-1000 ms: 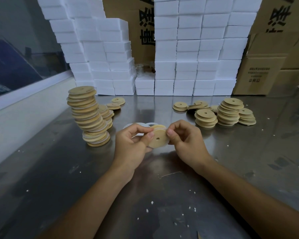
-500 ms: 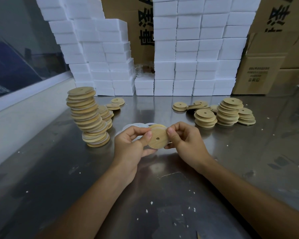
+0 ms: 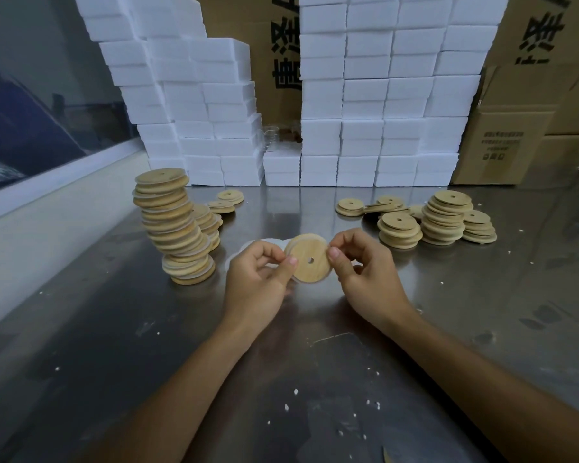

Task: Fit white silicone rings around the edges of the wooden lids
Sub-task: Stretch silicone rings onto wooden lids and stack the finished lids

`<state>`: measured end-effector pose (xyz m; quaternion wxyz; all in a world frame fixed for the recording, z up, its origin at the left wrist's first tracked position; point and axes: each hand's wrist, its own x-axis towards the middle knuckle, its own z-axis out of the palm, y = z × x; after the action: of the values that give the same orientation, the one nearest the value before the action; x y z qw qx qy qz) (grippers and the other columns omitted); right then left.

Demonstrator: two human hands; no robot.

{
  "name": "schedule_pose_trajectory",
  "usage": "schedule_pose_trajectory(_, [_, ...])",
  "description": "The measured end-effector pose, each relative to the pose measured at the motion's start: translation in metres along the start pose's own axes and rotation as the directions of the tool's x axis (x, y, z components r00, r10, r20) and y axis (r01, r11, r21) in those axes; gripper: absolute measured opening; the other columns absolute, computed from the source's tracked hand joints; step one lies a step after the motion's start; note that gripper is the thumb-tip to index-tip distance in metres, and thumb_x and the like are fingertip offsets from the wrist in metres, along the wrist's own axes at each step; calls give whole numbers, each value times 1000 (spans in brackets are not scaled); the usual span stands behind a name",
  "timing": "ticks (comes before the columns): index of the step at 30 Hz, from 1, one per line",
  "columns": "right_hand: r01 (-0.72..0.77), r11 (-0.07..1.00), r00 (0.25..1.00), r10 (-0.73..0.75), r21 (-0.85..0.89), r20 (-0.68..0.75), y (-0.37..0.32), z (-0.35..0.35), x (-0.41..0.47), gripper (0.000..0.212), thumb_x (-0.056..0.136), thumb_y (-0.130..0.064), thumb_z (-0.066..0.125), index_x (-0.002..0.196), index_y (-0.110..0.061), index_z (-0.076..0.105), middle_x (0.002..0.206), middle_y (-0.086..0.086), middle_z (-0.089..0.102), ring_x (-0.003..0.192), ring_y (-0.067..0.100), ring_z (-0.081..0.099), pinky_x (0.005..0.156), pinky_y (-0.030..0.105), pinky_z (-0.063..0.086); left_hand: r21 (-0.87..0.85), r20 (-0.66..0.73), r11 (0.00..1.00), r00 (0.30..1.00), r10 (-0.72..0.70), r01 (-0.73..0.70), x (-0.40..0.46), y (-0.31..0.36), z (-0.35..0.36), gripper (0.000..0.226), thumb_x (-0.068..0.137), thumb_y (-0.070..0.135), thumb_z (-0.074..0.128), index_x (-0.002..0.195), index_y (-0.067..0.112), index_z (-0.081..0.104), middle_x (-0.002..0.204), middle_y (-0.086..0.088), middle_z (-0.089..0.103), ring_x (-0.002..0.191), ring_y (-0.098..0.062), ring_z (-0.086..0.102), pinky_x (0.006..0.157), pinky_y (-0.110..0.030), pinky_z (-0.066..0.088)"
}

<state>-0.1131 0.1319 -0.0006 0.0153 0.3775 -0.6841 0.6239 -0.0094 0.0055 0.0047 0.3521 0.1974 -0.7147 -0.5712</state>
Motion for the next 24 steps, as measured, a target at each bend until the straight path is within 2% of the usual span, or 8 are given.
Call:
schedule_pose_trajectory(2, [31,998,999,-30,-46,18,0,0,-1,9,94,-2,60,88,-9,60,76,-5,61,68,2,53,60,19,42,69,7,996,998,61,-61,1,-2,-1,15,88,7,68,80,14,58,80,-10,71,71,-31,71,67,-56,58])
schedule_pose_trajectory(7, [82,987,995,-73,-142,68,2,2,-1,11,94,-5,60,87,-13,62,79,-5,63,72,5,54,60,20,44,210,83,970,990,110,-126,5,-3,-4,23,90,8,65,75,22,56,69,-6,67,54,-26,67,56,-48,58])
schedule_pose_trajectory(10, [60,992,997,-54,-108,55,4,3,-1,5,95,-13,63,94,-17,61,82,-6,66,74,7,60,61,18,45,82,30,996,999,17,-20,6,-2,-3,21,92,4,62,75,15,56,84,-15,66,67,-28,71,57,-45,60])
schedule_pose_trajectory(14, [-126,990,977,112,69,179,4,4,0,20,94,-15,65,112,-18,56,69,3,69,60,17,64,58,28,53,-170,-13,970,984,-180,175,6,3,-1,17,95,4,58,78,7,57,92,-10,60,83,-29,71,60,-37,61])
schedule_pose_trajectory(18, [-125,989,986,114,82,122,6,0,3,14,98,-9,58,110,-14,63,57,-3,62,52,10,55,52,30,54,-2,65,988,986,-156,156,4,0,-1,15,95,9,59,81,8,57,75,-6,58,63,-13,60,57,-38,61])
schedule_pose_trajectory(20, [-119,990,986,110,74,124,6,0,3,14,98,-10,58,110,-13,65,58,-2,62,52,9,55,54,29,54,62,59,994,993,-98,94,2,0,0,8,93,16,63,88,14,56,79,-5,60,57,-14,57,48,-34,56])
schedule_pose_trajectory(22, [-95,994,984,86,55,155,4,1,2,15,97,-10,60,111,-10,66,61,9,64,51,12,54,53,29,51,53,83,995,992,-90,86,2,0,0,10,92,18,65,99,18,57,83,-6,66,50,-16,57,42,-29,47])
schedule_pose_trajectory(24, [-89,994,981,78,57,179,4,3,1,13,96,-11,61,108,-8,65,62,13,64,50,14,54,51,27,48,4,105,990,985,-138,139,5,0,-1,9,93,16,64,101,17,60,74,-6,69,45,-17,55,40,-27,42])
